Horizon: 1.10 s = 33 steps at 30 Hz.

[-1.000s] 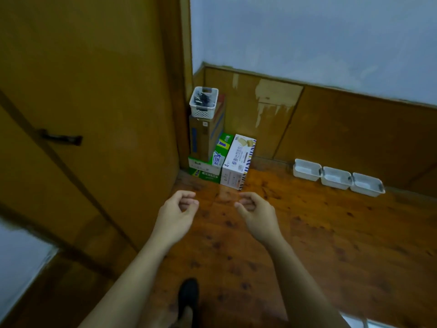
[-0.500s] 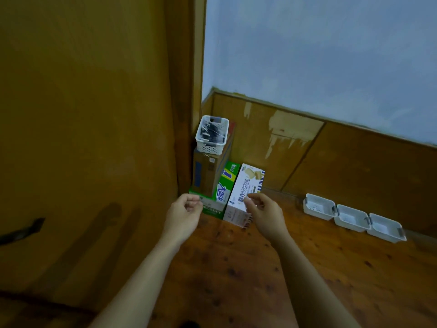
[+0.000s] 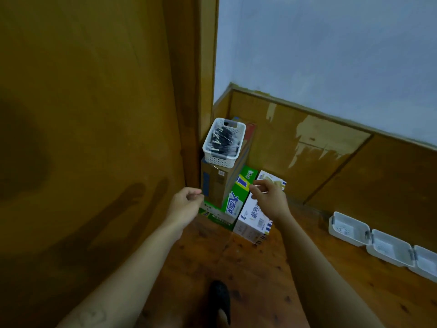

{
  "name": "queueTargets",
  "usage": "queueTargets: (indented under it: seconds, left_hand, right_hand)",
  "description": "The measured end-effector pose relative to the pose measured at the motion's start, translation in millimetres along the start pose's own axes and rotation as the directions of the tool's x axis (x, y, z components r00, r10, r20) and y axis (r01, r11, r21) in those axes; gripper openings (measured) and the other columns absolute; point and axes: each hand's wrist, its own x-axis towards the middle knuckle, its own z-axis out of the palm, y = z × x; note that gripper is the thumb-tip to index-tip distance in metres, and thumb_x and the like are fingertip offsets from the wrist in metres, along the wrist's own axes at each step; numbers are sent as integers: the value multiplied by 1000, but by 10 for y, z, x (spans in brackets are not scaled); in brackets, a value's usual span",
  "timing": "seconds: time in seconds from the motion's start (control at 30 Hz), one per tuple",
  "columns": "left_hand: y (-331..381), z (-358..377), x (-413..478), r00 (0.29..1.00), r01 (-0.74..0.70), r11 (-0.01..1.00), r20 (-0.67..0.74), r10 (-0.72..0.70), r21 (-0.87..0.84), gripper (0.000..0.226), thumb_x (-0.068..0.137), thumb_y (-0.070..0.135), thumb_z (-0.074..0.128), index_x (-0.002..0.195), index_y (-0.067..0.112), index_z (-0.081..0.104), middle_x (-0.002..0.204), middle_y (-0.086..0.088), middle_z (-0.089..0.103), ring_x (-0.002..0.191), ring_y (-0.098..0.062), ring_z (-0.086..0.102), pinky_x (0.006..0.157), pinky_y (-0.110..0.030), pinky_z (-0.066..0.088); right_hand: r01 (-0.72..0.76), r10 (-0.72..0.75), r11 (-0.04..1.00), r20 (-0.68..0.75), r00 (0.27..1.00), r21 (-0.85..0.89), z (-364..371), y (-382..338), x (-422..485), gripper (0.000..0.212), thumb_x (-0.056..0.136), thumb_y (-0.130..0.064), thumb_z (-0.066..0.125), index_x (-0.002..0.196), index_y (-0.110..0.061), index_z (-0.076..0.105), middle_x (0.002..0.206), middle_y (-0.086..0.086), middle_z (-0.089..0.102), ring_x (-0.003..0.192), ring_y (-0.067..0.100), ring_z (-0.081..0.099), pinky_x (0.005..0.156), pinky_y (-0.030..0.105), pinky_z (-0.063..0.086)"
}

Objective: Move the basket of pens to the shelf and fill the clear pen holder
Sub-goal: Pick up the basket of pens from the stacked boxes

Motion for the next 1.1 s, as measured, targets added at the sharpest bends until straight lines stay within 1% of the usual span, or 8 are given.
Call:
queueTargets:
  seconds: [0.17, 0.33, 0.5, 0.67, 0.8, 0.9, 0.97, 1.1]
  left_hand:
    - [285, 400, 733, 979, 199, 968, -22, -204, -153, 19, 97, 16, 55, 116, 18, 60, 110, 0, 62, 99, -15, 62, 83, -35, 56]
    - [427, 694, 1461, 934, 347, 885, 29, -356, -310, 22, 97, 17, 54, 119, 11, 56, 117, -8, 62, 102, -21, 61, 78, -34, 53]
    - [460, 875, 2122, 871, 481, 724, 176, -459, -494, 37, 96, 19, 56, 130, 5, 50, 126, -16, 56, 112, -28, 56, 79, -38, 53]
    - [332, 944, 2692, 810, 547, 546, 236, -536, -635, 52, 93, 19, 61, 139, 3, 40, 133, -22, 46, 121, -33, 51, 86, -41, 50]
    - [323, 1072, 3016, 795, 556, 489, 258, -549, -672, 58, 92, 20, 64, 141, 7, 35, 144, -24, 34, 130, -38, 43, 92, -49, 49]
    - [362, 1225, 3161, 793, 579, 474, 325, -515, -663, 26, 94, 25, 61, 107, 6, 49, 132, -22, 42, 129, -40, 43, 99, -54, 46]
    - [353, 1305, 3227, 792, 588, 494, 329, -515, -640, 19, 97, 25, 56, 89, 9, 51, 117, -17, 46, 127, -39, 46, 101, -53, 45]
    - [288, 1339, 3254, 828, 551, 609, 287, -481, -570, 9, 99, 18, 52, 106, 11, 53, 121, -15, 54, 120, -37, 51, 88, -47, 51]
  right_hand:
    - [-17, 19, 1000, 101, 995, -18, -151, 60, 1128, 37, 96, -38, 55, 123, -13, 59, 113, 9, 66, 95, 22, 61, 79, 37, 49]
    - [-95, 95, 995, 195, 976, -13, -82, 124, 1952, 37, 98, -36, 54, 124, -11, 61, 120, 6, 64, 109, 26, 60, 94, 44, 50]
    - [-418, 321, 874, 351, 880, 249, 79, 186, 2590, 35, 101, -19, 51, 130, 0, 53, 136, 24, 52, 111, 38, 58, 97, 47, 49]
    - [-494, 415, 819, 294, 861, 292, 342, 323, 3064, 38, 97, -19, 58, 128, 2, 54, 124, 20, 60, 106, 31, 62, 78, 38, 52]
    - [-479, 424, 863, 283, 860, 163, 656, 431, 3268, 50, 92, -34, 64, 124, 5, 57, 105, 17, 61, 96, 30, 62, 84, 41, 54]
    - [-415, 384, 903, 225, 896, 111, 901, 507, 3330, 52, 91, -38, 64, 120, 5, 59, 101, 21, 64, 101, 36, 64, 88, 49, 55]
    - [-371, 358, 926, 155, 921, 68, 1012, 545, 3351, 49, 93, -35, 62, 117, 8, 60, 97, 26, 65, 98, 42, 64, 83, 56, 55]
    - [-288, 291, 956, 55, 955, -56, 1116, 612, 3299, 41, 95, -24, 54, 107, 14, 62, 101, 34, 64, 90, 49, 64, 73, 62, 53]
